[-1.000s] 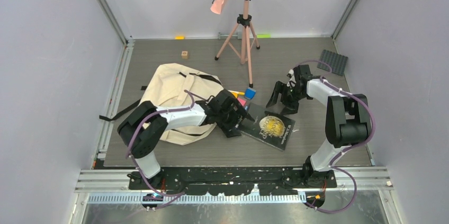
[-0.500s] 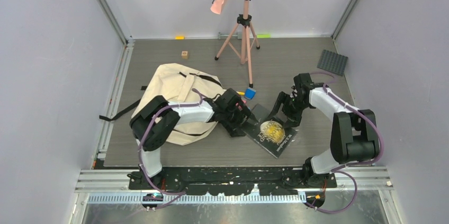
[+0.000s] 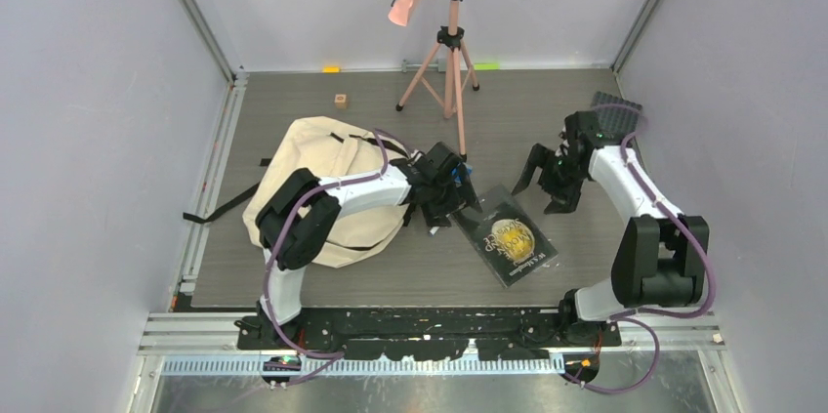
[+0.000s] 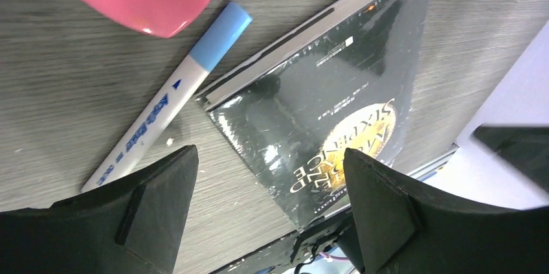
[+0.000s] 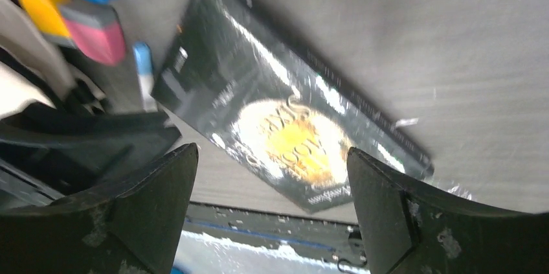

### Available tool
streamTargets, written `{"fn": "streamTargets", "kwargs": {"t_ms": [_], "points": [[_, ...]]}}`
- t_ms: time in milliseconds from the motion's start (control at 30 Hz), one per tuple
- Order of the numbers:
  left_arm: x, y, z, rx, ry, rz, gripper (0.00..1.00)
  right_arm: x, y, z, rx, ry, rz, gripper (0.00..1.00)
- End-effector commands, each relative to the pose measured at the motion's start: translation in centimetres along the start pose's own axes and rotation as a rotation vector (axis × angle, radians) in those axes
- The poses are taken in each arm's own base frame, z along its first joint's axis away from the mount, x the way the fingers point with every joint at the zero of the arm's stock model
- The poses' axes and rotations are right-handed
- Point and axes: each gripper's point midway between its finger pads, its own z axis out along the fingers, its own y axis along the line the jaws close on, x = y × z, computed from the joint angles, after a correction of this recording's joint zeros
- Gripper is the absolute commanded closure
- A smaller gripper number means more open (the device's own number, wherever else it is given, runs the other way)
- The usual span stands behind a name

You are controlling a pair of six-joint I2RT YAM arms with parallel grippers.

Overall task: Pack the student bag
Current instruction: Adjust the book at the center of the board, then pick up the book from the center of the board.

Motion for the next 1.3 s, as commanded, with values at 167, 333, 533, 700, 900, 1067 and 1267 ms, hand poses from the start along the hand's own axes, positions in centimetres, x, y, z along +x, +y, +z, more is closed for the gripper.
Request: {"fn": "streamTargets", "kwargs": {"t_ms": [167,333,533,700,900,1067,1267], "points": [[0.9,-0.3,-0.9,0.045,0.034,-0.053,0.17,-5.1,1.0,3.4,-0.200,0.048,-0.110,0.14],[1.8,1.1,0.8,0.003,0.081,-0.068,0.21,-5.1,2.9,5.3,-0.350,0.068,-0.086,0.16],[1.9,1.4,2.1,-0.018,0.118,-0.052,0.35,-2.8,2.4,7.5,-0.363,0.152,-0.110,0.17],[1.7,2.4,3.2,-0.041,0.140,-0.013,0.55,0.2,3.9,8.1,-0.424,0.250,-0.148,0.19],[1.2,3.1,4.4,0.017,0.169,0.006,0.77,2.9,5.9,6.5,-0.496,0.314,-0.165,0.24],[0.4,3.2,4.6,0.056,0.168,0.078,0.81,4.3,7.0,3.5,-0.534,0.302,-0.160,0.31],[0.3,3.3,5.1,0.110,0.177,0.107,0.91,4.7,8.3,-0.2,-0.553,0.220,-0.157,0.36]]}}
